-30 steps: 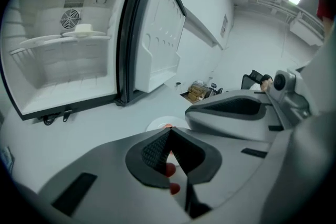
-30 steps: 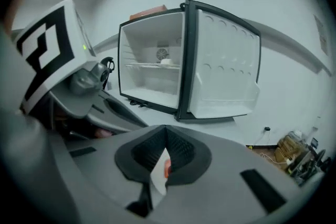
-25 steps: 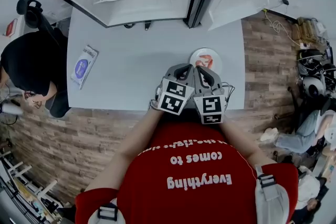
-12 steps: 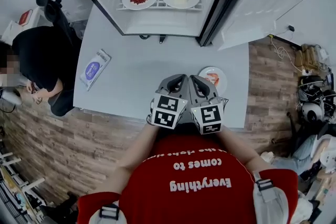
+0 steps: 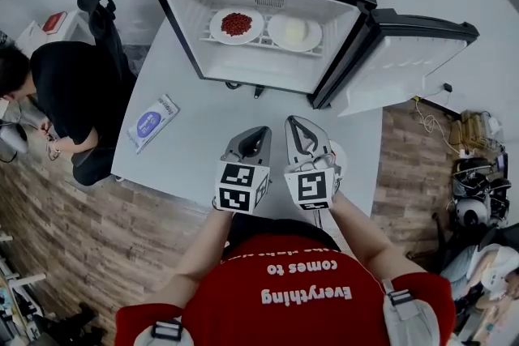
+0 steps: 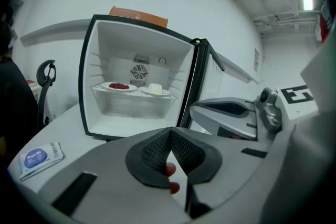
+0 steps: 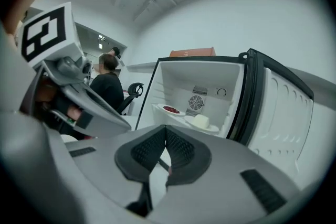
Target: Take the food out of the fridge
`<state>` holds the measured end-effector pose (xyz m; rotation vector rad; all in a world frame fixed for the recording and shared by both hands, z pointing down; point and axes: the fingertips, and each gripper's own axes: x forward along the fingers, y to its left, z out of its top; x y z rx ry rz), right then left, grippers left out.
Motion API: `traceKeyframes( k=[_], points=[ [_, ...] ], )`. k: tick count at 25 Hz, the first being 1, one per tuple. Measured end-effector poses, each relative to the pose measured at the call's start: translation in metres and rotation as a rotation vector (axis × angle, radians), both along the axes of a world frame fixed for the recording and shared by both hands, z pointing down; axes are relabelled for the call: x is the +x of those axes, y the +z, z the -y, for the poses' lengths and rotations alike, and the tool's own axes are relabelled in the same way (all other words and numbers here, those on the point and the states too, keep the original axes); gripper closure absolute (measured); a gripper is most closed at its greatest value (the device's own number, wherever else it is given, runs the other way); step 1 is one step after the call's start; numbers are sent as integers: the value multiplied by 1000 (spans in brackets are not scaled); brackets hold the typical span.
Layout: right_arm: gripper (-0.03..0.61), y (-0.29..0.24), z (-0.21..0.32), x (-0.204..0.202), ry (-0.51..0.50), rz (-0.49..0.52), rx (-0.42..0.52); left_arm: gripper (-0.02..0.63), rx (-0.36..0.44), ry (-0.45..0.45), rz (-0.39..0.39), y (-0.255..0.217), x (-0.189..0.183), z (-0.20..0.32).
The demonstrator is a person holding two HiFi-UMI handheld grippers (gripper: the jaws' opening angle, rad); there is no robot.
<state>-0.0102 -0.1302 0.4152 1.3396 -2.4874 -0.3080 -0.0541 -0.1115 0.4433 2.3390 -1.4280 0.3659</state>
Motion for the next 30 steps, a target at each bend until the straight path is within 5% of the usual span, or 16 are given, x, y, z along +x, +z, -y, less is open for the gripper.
traceKeyframes(
  k=[10, 14, 17, 23, 30],
  points=[
    [563, -14, 79, -5, 35, -358, 225, 609, 19, 2, 28, -2, -5, 26],
    [550, -1, 103, -7, 39, -488, 211, 609, 23, 13, 36, -1, -2, 40],
    [435, 12, 122, -6, 46, -579, 147, 609, 19, 13, 50, 3, -3, 49],
    [425, 24, 152, -6, 80, -794, 177, 609, -7, 35, 112, 18, -11, 71],
    [425, 35, 179, -7, 96, -930, 170, 609, -25, 53, 179, 29, -21, 98]
  ],
)
